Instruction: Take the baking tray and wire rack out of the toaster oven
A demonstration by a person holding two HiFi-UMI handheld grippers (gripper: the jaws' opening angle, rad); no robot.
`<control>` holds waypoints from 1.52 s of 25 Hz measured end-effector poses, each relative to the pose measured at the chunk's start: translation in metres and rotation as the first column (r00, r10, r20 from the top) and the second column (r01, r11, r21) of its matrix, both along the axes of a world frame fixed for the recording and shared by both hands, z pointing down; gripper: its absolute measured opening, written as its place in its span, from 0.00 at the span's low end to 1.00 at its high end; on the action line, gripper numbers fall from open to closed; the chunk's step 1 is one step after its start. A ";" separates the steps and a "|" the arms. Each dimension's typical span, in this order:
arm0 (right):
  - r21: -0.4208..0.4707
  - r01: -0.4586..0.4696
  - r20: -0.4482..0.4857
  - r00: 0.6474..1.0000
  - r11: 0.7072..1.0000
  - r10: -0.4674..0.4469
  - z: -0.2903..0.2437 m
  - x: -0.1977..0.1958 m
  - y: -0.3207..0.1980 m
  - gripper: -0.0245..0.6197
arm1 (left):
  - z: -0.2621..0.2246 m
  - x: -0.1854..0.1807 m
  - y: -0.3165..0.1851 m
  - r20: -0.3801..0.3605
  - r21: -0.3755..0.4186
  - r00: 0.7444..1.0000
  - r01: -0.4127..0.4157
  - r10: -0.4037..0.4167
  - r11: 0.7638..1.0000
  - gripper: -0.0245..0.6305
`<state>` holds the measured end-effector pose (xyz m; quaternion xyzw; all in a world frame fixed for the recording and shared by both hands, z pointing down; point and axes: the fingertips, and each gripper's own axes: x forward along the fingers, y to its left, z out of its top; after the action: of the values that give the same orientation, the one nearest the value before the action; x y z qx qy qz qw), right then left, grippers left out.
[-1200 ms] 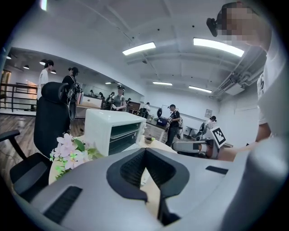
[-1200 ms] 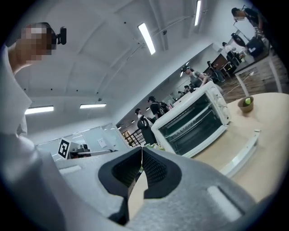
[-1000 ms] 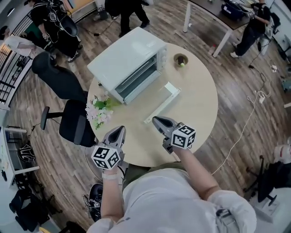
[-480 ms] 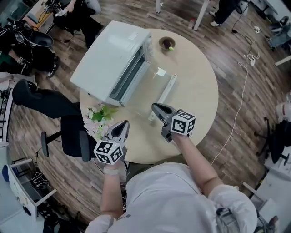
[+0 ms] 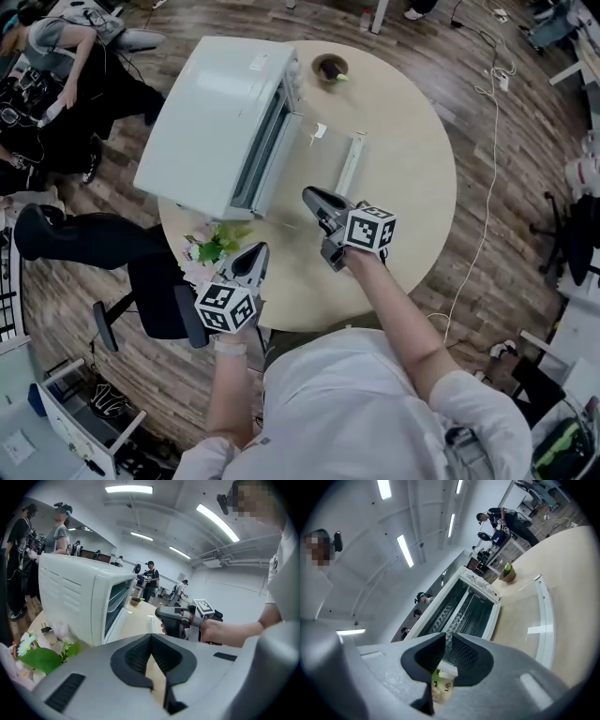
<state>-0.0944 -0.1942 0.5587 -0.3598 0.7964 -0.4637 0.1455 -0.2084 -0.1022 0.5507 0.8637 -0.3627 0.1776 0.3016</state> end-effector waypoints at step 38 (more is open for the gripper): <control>-0.177 -0.045 0.232 0.969 0.983 0.087 0.025 -0.123 -0.137 0.45 | 0.028 -0.028 0.007 -0.058 -0.086 0.987 -0.154 0.149 0.984 0.04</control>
<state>-0.2176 -0.3307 0.5835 -0.3389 0.7181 -0.5650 0.2244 -0.2367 -0.0956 0.5785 0.8785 -0.2796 0.1941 0.3352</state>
